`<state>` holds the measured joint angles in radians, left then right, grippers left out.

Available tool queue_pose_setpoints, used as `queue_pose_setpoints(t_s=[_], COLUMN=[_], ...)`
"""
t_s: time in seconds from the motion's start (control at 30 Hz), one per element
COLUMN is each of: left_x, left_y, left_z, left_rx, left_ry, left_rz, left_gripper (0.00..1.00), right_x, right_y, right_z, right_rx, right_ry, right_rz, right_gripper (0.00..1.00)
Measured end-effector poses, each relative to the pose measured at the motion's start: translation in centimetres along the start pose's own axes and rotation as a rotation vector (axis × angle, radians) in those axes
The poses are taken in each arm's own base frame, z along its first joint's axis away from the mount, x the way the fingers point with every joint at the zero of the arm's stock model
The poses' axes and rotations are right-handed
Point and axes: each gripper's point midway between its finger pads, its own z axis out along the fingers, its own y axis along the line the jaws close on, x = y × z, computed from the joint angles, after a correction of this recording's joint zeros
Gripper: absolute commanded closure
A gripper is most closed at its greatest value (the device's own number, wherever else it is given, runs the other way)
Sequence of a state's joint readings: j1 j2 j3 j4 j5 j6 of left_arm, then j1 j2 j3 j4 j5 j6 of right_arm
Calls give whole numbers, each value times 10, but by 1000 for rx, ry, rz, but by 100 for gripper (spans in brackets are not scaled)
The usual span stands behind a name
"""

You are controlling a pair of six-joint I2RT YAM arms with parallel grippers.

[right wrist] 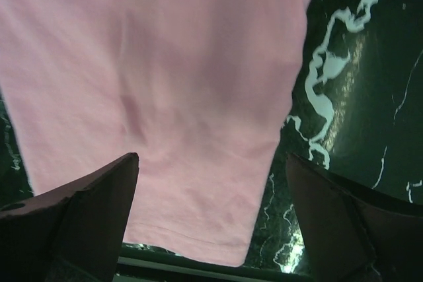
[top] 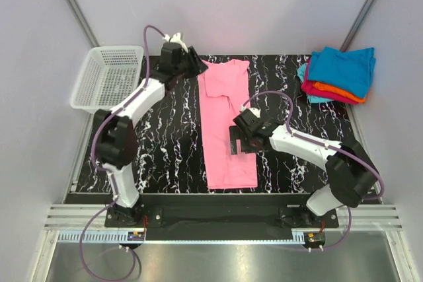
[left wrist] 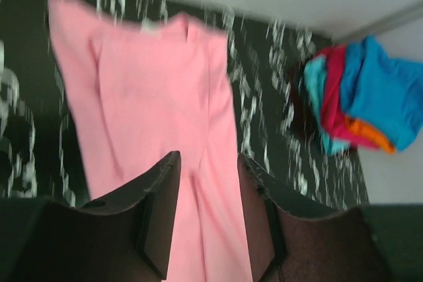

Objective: Fold and stack the t-shirts
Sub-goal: Fold the tshirt

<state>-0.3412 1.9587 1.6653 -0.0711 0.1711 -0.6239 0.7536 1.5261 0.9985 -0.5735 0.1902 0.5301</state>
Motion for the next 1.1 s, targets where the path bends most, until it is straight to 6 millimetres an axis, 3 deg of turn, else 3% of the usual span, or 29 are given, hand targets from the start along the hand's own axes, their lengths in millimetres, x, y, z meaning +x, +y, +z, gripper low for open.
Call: queue_pose_setpoints(t_s=[0.07, 0.17, 0.27, 0.37, 0.43, 0.5, 0.6, 0.7, 0.73, 0.77, 0.83, 1.0, 1.1], left_x=[34, 111, 201, 256, 271, 273, 276, 289, 294, 301, 312, 336, 344], left_y=[2, 17, 43, 63, 58, 40, 10, -1, -2, -1, 4, 21, 27], left_z=[-30, -73, -120, -157, -175, -184, -193, -198, -201, -203, -208, -225, -236], left_rx=[-37, -85, -142, -201, -200, -166, -97, -89, -95, -105, -138, -219, -243], left_ry=[78, 210, 388, 497, 522, 513, 498, 514, 522, 529, 544, 554, 554], left_rz=[-13, -41, -90, -124, -125, -108, -88, -90, -94, -95, -100, -110, -123], left_gripper=[56, 56, 56, 56, 56, 56, 56, 57, 57, 58, 58, 58, 58], right_x=[15, 34, 47, 46, 45, 50, 68, 96, 103, 109, 115, 114, 111], right_y=[-9, -21, -32, -33, -31, -28, -28, -33, -36, -37, -37, -32, -29], right_z=[3, 0, -14, -34, -45, -47, -35, -22, -20, -19, -18, -21, -21], right_rx=[21, 37, 28, -31, -76, -108, -116, -99, -91, -91, -97, -135, -155], right_ry=[28, 50, 36, -32, -65, -63, -3, 84, 104, 120, 134, 116, 102], right_rz=[16, 47, 80, 123, 149, 170, 187, 201, 206, 212, 226, 261, 282], right_gripper=[0, 0, 0, 0, 0, 0, 0, 4, 7, 22, 31, 42, 43])
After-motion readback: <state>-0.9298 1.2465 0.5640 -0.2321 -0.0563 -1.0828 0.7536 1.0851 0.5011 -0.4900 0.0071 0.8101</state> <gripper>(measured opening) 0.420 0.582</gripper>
